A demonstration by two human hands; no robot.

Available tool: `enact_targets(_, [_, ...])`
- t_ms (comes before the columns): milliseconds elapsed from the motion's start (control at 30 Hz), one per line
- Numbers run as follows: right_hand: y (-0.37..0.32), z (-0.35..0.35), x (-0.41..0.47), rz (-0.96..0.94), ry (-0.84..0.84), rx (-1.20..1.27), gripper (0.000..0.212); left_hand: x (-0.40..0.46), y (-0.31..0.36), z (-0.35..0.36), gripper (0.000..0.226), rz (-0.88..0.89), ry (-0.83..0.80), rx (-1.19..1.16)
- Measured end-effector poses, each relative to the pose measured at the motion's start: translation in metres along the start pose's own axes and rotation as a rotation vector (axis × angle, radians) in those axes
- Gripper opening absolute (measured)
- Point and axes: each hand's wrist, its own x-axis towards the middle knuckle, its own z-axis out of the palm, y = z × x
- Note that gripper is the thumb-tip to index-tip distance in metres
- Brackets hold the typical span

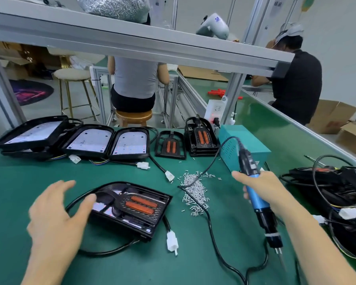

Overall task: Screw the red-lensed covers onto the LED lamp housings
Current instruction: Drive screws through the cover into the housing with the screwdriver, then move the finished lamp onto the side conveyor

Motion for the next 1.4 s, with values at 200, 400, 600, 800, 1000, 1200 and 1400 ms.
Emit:
enact_targets(200, [-0.005, -0.023, -0.018, -0.133, -0.062, 0.291, 0.052, -0.004, -0.026, 0.006, 0.063, -0.360, -0.062, -0.425])
enact_targets(400, [-0.006, -0.024, -0.016, -0.116, 0.023, 0.127, 0.042, 0.001, -0.026, 0.009, 0.075, -0.409, -0.088, -0.545])
enact_targets(600, [0.015, -0.009, 0.002, 0.060, 0.068, -0.334, 0.055, 0.002, -0.024, 0.013, 0.093, -0.403, -0.134, -0.456])
enact_targets(800, [0.026, 0.014, 0.012, 0.037, 0.088, -0.773, 0.065, -0.004, -0.012, 0.022, 0.105, -0.356, -0.112, -0.193])
enact_targets(1000, [0.025, 0.027, 0.021, 0.049, 0.142, -0.814, 0.061, -0.005, -0.013, 0.025, 0.102, -0.341, -0.114, -0.142])
enact_targets(1200, [0.025, 0.038, 0.021, 0.042, 0.243, -0.944, 0.057, -0.006, -0.013, 0.025, 0.099, -0.331, -0.119, -0.171])
enact_targets(1400, [0.030, 0.043, 0.022, 0.075, 0.275, -1.084, 0.076, -0.008, -0.012, 0.023, 0.099, -0.325, -0.136, -0.215])
